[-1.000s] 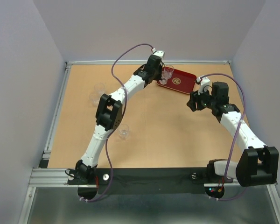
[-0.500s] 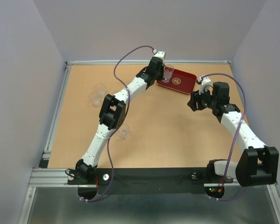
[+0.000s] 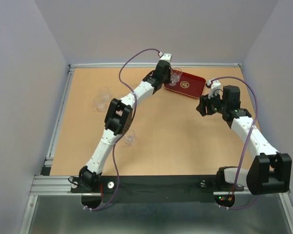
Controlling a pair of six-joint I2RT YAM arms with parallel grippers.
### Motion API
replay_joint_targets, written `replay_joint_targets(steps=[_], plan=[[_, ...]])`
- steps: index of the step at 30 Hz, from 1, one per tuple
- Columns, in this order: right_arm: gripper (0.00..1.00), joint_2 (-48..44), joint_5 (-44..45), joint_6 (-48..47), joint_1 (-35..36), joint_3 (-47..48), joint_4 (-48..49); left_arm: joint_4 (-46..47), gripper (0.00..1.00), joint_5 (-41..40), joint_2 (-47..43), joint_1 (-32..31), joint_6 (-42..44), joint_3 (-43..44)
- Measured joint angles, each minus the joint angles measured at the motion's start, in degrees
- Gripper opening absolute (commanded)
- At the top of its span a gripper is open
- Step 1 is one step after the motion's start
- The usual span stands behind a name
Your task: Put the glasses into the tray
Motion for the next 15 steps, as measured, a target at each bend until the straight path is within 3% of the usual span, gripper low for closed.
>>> replay_joint_targets(steps=[15], plan=[[0.60,0.00,0.00,0.00,-0.59,0.00,0.00,1.46,0.38,0.02,0.02,0.02,-0.66,0.96]])
